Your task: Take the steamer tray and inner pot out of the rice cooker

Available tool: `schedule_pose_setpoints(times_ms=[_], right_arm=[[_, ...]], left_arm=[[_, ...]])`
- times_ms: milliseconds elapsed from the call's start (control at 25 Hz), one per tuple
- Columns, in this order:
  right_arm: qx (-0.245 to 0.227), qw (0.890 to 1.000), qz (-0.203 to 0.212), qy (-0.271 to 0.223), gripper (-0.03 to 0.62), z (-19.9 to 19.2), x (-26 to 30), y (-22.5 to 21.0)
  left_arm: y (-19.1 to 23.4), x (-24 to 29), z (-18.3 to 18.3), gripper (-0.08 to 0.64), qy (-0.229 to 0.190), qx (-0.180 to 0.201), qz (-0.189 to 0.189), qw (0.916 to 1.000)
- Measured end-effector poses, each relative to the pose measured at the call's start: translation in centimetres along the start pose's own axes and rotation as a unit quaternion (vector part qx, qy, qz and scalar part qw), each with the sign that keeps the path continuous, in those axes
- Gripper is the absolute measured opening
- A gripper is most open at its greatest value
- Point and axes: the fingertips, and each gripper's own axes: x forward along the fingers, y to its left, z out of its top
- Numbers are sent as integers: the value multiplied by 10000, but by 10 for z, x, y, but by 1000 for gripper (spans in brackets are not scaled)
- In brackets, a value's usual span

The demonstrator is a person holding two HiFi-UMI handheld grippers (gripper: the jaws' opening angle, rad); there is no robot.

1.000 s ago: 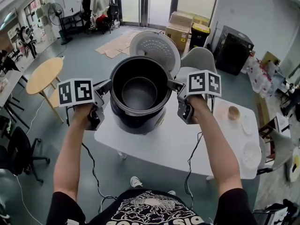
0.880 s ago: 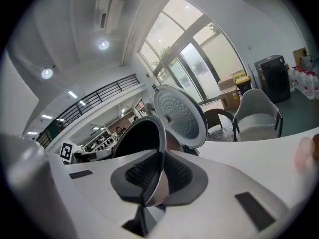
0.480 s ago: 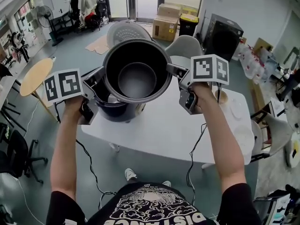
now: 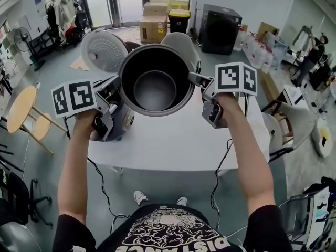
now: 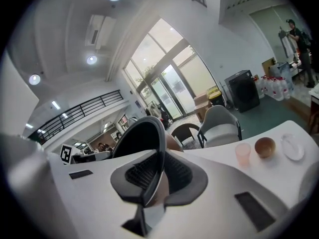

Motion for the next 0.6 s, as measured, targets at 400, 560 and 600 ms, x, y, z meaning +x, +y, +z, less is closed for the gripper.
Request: schedule_pose_setpoints(times_ms=[400, 560, 600], right_arm=[[646, 9946, -794, -150, 55, -24, -83, -120], [862, 9915, -969, -63, 55, -36, -92, -164], [937, 9904, -1019, -21, 55, -43, -93, -175]], left_arm=[[-74, 105, -69, 43, 730, -29, -597, 9955], [-83, 141, -99, 44, 964, -123, -648, 9932], [-84, 149, -109, 44, 1037, -172, -628, 9925]])
